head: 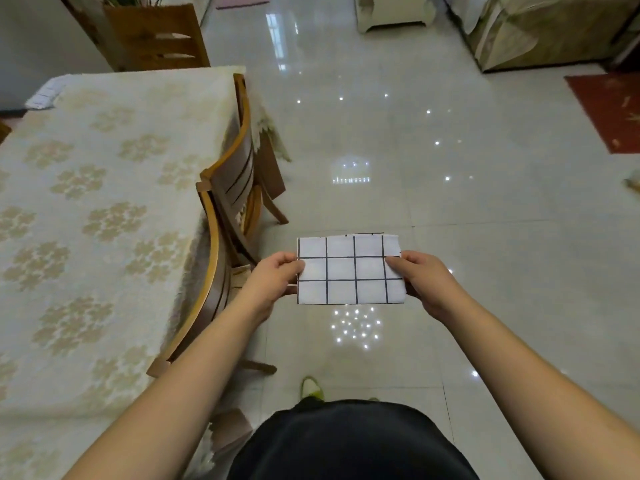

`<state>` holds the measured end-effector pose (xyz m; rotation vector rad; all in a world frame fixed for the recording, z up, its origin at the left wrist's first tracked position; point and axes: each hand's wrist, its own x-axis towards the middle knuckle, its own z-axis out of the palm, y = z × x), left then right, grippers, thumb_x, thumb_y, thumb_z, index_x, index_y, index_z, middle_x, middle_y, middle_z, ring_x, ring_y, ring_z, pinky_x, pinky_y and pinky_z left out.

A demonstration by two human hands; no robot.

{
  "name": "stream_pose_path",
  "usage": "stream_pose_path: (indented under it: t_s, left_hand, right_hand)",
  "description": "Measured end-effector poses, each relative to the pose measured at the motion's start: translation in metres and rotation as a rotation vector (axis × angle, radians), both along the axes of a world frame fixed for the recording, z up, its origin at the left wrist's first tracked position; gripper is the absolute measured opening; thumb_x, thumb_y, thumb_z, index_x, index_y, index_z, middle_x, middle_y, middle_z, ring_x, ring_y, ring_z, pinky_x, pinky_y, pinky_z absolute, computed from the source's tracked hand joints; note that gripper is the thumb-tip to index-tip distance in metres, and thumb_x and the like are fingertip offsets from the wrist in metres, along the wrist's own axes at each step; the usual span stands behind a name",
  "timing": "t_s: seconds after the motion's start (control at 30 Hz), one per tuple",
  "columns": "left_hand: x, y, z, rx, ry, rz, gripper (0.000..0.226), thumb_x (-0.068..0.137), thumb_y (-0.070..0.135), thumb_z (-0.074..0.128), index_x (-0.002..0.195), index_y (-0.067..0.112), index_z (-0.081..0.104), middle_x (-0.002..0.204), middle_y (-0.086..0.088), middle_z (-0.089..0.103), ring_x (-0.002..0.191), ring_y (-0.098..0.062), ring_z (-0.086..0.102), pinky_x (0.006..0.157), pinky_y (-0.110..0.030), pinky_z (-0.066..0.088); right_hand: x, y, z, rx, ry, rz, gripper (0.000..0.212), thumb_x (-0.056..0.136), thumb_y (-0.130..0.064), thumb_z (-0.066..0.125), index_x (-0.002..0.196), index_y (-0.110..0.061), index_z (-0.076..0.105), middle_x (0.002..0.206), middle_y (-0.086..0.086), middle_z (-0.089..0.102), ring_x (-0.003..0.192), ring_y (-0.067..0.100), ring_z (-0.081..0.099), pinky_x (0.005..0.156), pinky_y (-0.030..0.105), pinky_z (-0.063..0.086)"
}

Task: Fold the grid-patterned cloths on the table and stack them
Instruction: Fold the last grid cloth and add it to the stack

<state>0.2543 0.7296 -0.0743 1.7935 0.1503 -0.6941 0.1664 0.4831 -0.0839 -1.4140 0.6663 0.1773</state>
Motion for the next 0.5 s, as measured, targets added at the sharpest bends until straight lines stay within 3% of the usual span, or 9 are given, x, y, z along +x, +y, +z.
stream_pose_path:
  t_s: [0.1, 0.33, 0.5]
  left_hand:
    - [0.019, -0.017, -0.009, 0.017, 0.010, 0.002, 0.025, 0.093, 0.015, 0.058, 0.108, -0.004, 0.061, 0.085, -0.009, 0.066, 0.068, -0.014, 0.063, 0.055, -0.021, 0.050]
    - [0.098, -0.051, -0.028, 0.002, 0.034, 0.012, 0.023, 0.095, 0.020, 0.056, 0.112, 0.005, 0.062, 0.102, -0.015, 0.068, 0.083, -0.021, 0.064, 0.058, -0.022, 0.050]
    - [0.170, -0.067, -0.028, -0.044, 0.079, -0.103, 0.026, 0.093, 0.015, 0.059, 0.119, 0.009, 0.060, 0.108, -0.012, 0.071, 0.099, -0.027, 0.067, 0.072, -0.026, 0.056]
  right_hand:
    - [0.020, -0.015, -0.008, -0.003, 0.006, -0.021, 0.012, 0.092, -0.018, 0.061, 0.084, -0.008, 0.062, 0.081, 0.007, 0.065, 0.072, 0.018, 0.061, 0.070, 0.032, 0.053]
    - [0.097, -0.046, -0.026, -0.033, 0.039, -0.028, 0.017, 0.092, -0.017, 0.061, 0.076, -0.011, 0.062, 0.075, 0.002, 0.065, 0.064, 0.013, 0.062, 0.062, 0.025, 0.053]
    - [0.171, -0.067, -0.033, -0.054, 0.066, -0.061, 0.013, 0.090, -0.020, 0.063, 0.080, -0.012, 0.064, 0.083, 0.007, 0.066, 0.075, 0.020, 0.061, 0.074, 0.035, 0.052]
